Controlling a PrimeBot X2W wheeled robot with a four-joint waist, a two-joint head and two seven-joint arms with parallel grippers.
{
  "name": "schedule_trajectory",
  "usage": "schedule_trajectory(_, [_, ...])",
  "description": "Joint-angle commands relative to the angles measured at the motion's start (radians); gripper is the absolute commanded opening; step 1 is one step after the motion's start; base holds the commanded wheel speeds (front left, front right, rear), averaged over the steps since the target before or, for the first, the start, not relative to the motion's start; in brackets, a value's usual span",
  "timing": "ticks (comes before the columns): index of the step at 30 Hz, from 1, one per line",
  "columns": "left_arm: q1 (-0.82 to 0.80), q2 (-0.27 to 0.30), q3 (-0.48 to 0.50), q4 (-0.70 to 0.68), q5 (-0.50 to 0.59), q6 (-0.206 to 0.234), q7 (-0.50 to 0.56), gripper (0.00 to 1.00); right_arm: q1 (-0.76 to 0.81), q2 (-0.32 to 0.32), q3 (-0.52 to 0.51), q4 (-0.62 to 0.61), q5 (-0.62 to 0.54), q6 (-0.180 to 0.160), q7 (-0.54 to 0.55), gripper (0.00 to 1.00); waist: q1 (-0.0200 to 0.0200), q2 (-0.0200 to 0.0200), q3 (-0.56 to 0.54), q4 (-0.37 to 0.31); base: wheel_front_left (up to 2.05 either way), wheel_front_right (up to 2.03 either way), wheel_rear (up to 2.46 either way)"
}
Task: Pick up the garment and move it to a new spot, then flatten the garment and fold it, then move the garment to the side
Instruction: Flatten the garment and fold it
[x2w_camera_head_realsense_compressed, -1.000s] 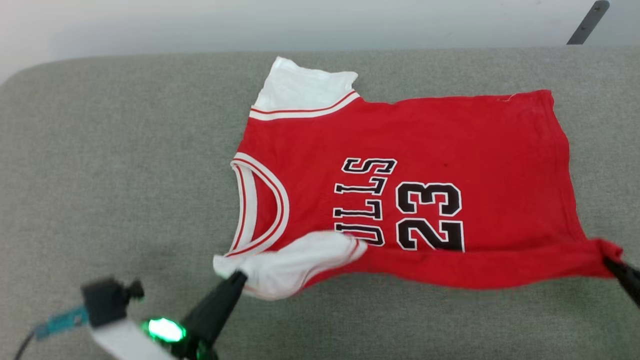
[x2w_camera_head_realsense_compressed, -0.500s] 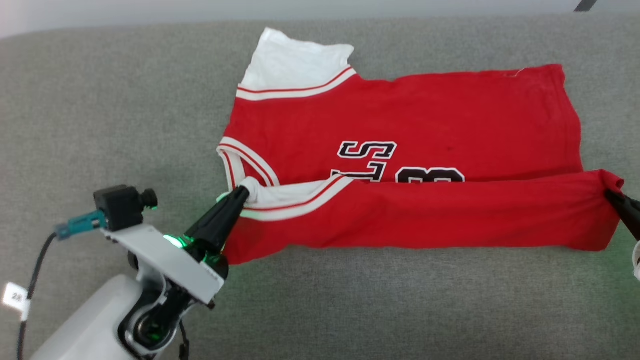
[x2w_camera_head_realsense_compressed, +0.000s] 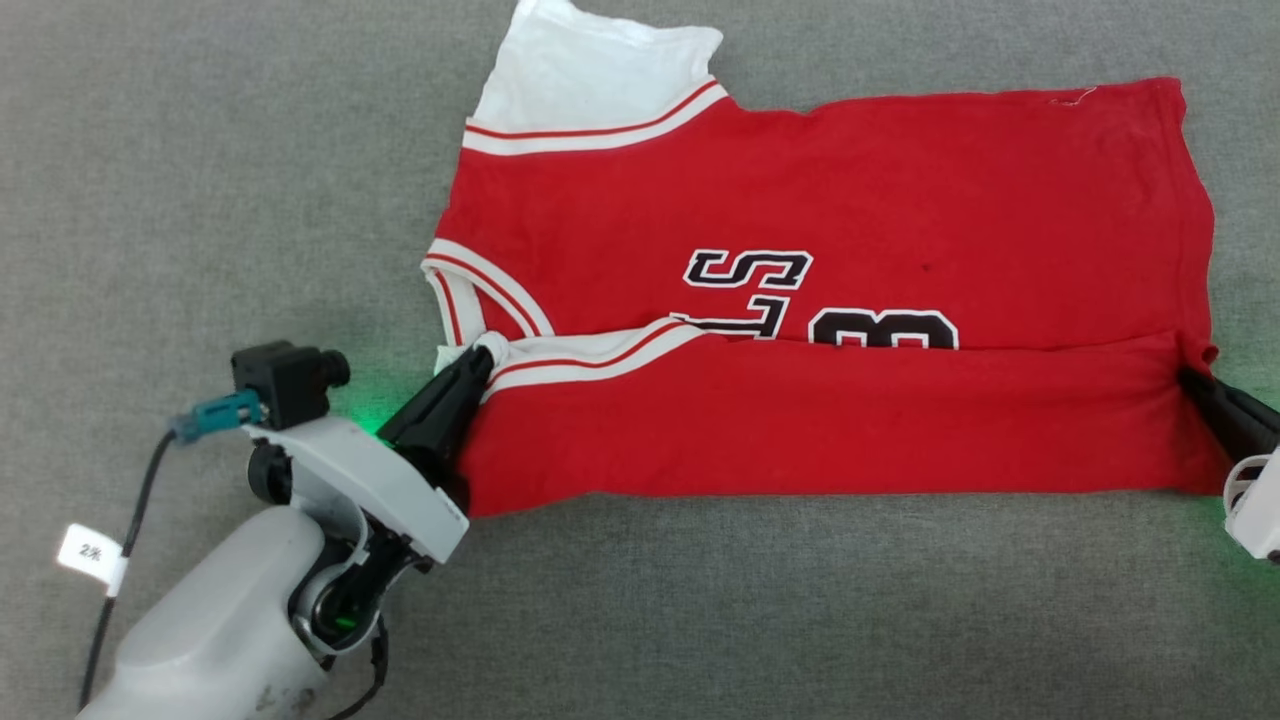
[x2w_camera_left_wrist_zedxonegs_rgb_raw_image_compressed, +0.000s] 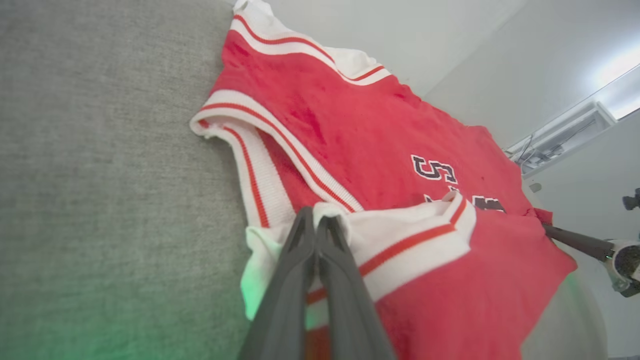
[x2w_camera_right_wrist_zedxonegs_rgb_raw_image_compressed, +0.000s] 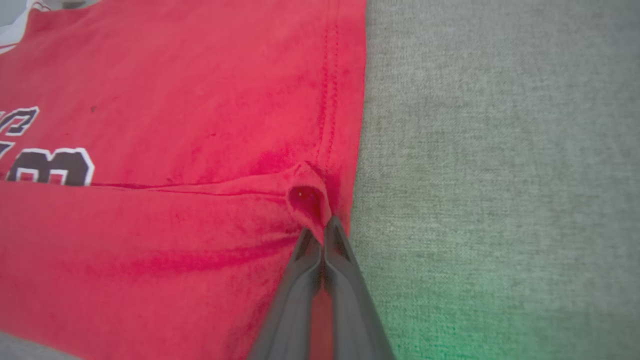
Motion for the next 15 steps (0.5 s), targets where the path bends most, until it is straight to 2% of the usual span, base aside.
schedule_trajectory(1, [0.014, 0.009, -0.016, 0.045, 0.001, 0.003, 0.002, 0.3, -0.006, 0.004, 0.023, 0.016, 0.007, -0.001, -0.011, 0.0, 0.0, 0.0, -0.008, 0.0, 0.0, 0.0, 0.0])
schedule_trajectory(2, [0.008, 0.008, -0.02, 0.05, -0.001, 0.003, 0.0, 0.44, -0.012, 0.003, 0.031, 0.022, 0.008, -0.001, -0.023, 0.0, 0.0, 0.0, -0.013, 0.0, 0.0, 0.0, 0.0])
schedule_trajectory(3, [0.003, 0.011, -0.025, 0.053, -0.001, 0.003, -0.001, 0.84, -0.017, 0.003, 0.037, 0.028, 0.008, -0.001, -0.035, 0.16, 0.0, 0.0, -0.02, 0.0, 0.0, 0.0, 0.0])
schedule_trajectory(4, [-0.002, 0.017, -0.03, 0.057, 0.002, 0.003, -0.003, 1.0, -0.02, 0.003, 0.044, 0.034, 0.007, -0.001, -0.046, 0.4, 0.0, 0.0, -0.029, 0.0, 0.0, 0.0, 0.0])
schedule_trajectory(5, [-0.002, 0.017, -0.03, 0.057, 0.002, 0.003, -0.003, 1.0, -0.02, 0.003, 0.044, 0.034, 0.007, -0.001, -0.046, 0.4, 0.0, 0.0, -0.029, 0.0, 0.0, 0.0, 0.0])
schedule_trajectory(6, [-0.007, 0.021, -0.034, 0.062, 0.003, 0.003, -0.003, 1.0, -0.022, 0.001, 0.05, 0.041, 0.006, -0.001, -0.056, 0.82, 0.0, 0.0, -0.038, 0.001, 0.0, 0.0, 0.0])
schedule_trajectory(7, [-0.011, 0.025, -0.041, 0.064, 0.004, 0.003, 0.0, 1.0, -0.025, 0.0, 0.054, 0.047, 0.007, -0.001, -0.064, 1.0, 0.0, 0.0, -0.047, 0.001, 0.0, 0.0, 0.0])
schedule_trajectory(15, [-0.06, 0.076, -0.078, 0.069, 0.026, 0.003, 0.049, 1.0, -0.032, 0.003, 0.07, 0.088, 0.014, -0.001, -0.128, 1.0, 0.0, 0.0, -0.148, -0.001, 0.0, 0.0, 0.0])
